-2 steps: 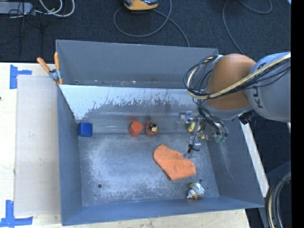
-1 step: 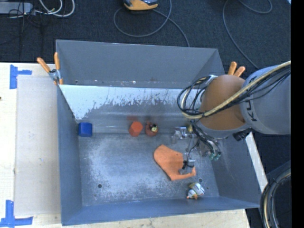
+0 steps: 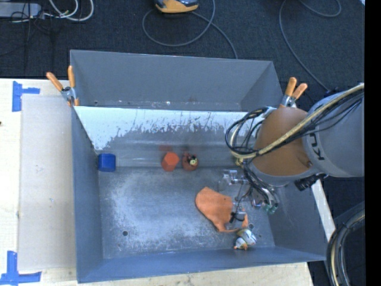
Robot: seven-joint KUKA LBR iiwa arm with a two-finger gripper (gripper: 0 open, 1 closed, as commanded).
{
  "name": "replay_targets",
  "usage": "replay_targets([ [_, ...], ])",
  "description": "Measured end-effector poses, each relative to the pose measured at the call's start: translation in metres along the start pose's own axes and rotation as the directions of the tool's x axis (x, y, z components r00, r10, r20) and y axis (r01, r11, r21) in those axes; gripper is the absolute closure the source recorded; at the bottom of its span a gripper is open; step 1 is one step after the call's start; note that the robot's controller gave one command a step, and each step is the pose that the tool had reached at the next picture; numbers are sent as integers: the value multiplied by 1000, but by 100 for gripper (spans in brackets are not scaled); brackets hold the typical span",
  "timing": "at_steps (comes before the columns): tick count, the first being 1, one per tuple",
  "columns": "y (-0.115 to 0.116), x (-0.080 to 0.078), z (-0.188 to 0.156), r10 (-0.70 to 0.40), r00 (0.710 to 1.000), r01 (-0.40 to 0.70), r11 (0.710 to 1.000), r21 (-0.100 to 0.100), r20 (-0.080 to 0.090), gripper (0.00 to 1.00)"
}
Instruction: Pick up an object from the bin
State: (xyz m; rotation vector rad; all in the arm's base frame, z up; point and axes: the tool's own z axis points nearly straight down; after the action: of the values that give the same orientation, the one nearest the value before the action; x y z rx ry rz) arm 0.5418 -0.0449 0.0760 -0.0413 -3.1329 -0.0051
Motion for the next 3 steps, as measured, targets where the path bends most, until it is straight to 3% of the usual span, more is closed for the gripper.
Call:
replay_targets([
  [1,-7,-3,1,-120,993,120,993,4,5,0],
  [2,20,-13,4,-430,903,430,903,2,2,0],
  [3,29,-11,5,-385,923,385,923,0,3,0],
])
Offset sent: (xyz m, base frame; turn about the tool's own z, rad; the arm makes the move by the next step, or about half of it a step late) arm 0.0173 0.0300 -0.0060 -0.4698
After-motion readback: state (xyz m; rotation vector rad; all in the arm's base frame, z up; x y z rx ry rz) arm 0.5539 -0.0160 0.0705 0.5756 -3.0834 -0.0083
